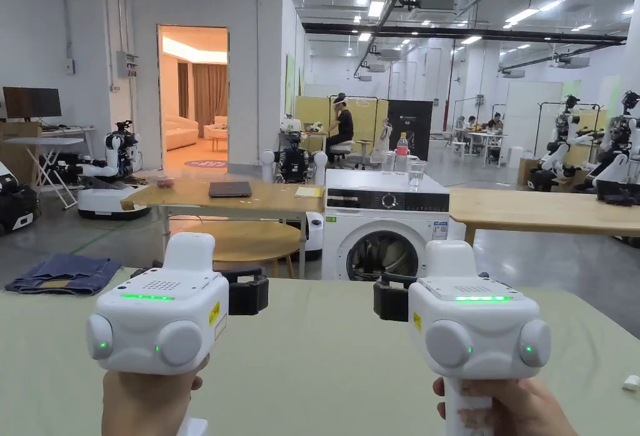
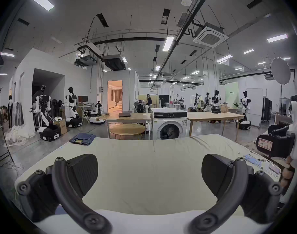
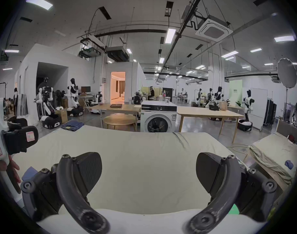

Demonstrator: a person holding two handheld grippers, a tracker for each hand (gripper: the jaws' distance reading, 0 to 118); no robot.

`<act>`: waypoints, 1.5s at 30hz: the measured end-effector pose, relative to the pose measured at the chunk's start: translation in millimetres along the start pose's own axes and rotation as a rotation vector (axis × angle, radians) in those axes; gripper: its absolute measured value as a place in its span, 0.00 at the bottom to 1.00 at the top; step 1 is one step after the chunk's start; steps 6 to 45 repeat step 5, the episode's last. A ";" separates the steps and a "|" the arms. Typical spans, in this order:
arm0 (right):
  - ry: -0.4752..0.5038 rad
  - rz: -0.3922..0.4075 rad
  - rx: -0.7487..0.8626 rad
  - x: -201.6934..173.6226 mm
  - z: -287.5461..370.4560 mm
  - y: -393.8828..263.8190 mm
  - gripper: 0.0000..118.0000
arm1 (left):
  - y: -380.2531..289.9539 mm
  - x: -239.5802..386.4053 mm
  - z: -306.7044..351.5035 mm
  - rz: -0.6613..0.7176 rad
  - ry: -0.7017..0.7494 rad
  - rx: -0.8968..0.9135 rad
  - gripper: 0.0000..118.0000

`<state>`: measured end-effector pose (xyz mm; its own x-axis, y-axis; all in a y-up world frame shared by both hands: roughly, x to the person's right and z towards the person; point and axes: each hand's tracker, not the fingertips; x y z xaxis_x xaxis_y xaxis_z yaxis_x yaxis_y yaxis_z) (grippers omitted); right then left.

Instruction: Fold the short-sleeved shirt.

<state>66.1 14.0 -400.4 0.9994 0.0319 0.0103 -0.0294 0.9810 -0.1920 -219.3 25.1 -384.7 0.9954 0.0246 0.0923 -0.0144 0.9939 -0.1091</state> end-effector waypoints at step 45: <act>-0.009 -0.030 0.010 4.9 -1.1 -1.0 0.95 | -0.2 0.2 1.7 0.003 0.005 0.006 1.00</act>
